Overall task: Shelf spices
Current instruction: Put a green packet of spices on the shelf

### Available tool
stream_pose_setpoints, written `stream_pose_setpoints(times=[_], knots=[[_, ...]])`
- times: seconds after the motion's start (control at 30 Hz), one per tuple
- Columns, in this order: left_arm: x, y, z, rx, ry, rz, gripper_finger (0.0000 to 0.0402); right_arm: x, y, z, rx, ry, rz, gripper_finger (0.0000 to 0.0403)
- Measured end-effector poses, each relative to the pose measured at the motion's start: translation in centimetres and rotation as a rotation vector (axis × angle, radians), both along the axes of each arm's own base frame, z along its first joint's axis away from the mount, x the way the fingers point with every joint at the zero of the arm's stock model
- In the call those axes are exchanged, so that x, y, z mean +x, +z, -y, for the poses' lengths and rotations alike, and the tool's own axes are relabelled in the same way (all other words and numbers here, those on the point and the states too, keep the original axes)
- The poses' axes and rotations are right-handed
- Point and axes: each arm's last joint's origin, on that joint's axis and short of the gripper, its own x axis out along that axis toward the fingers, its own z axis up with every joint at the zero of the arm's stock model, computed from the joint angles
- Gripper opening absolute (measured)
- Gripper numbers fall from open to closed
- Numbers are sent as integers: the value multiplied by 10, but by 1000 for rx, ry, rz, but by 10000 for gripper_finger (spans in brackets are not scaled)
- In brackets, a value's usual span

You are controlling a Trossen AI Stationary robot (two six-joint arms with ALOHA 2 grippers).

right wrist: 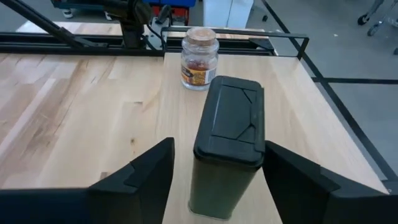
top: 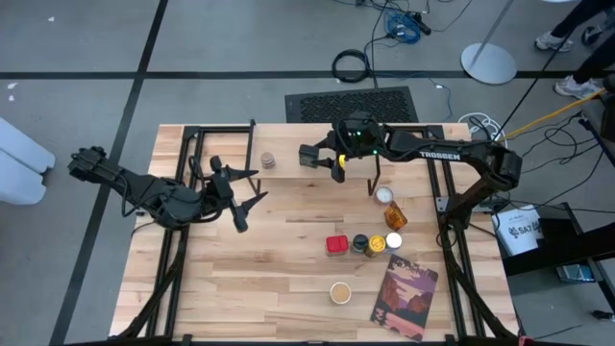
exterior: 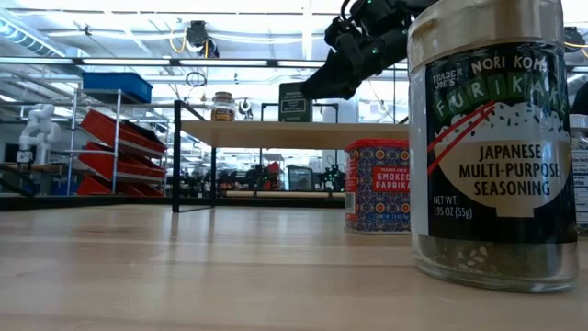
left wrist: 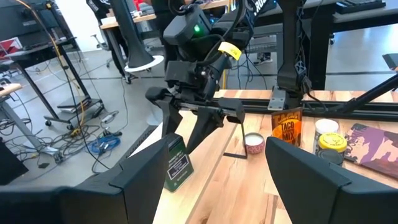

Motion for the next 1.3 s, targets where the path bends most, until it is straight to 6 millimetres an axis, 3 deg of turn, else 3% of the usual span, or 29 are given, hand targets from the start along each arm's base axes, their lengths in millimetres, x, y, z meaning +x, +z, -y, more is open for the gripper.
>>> stream_pose_setpoints(times=[1.3], knots=[[0, 0, 0, 0, 0, 0, 279, -7, -4, 12, -17, 2, -41, 216]])
